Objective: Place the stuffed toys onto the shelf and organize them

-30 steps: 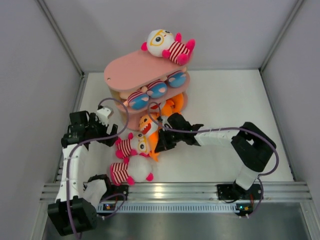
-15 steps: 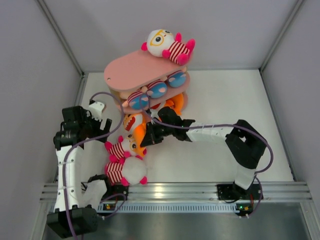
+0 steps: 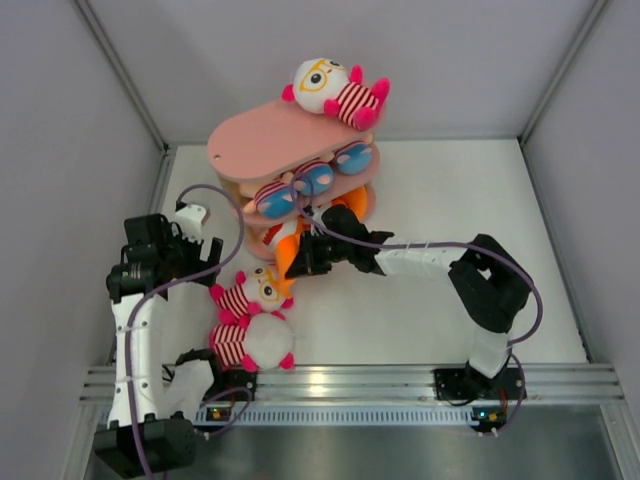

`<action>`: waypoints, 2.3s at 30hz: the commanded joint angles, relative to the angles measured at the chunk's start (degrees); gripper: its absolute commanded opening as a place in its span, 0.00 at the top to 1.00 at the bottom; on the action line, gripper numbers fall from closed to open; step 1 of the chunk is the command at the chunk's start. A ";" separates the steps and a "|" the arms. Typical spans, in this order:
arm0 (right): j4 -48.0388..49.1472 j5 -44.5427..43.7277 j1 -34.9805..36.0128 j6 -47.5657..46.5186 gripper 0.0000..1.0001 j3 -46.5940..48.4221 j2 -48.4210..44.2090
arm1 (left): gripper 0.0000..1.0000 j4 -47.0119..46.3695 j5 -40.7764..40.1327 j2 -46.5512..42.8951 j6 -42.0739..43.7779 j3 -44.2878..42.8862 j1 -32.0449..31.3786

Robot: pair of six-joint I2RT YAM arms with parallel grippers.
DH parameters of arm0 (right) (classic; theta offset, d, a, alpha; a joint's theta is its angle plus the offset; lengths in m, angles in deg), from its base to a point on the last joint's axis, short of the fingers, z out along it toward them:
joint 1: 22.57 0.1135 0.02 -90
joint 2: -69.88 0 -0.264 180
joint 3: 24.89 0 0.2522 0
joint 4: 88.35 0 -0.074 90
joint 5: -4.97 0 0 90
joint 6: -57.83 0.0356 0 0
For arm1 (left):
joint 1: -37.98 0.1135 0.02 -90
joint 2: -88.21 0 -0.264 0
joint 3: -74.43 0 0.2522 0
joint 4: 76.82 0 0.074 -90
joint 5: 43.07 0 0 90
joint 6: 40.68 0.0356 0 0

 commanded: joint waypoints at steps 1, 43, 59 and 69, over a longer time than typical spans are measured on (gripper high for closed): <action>4.50 -4.69 -0.65 0.81 1.00 2.98 0.47 | 0.02 -0.27 -2.09 -1.54 -3.57 -2.81 -0.13; -0.06 -20.82 -2.93 2.13 0.50 5.98 5.31 | 0.02 -0.89 -4.64 1.71 -2.69 -4.05 -3.73; 12.31 -29.20 2.77 12.05 0.45 -4.05 5.66 | 0.02 -0.80 -4.99 1.79 -2.25 -4.13 -3.99; 17.24 -36.69 4.10 17.87 0.94 -5.91 8.30 | 0.02 -0.71 -5.79 2.14 -1.99 -4.49 -4.52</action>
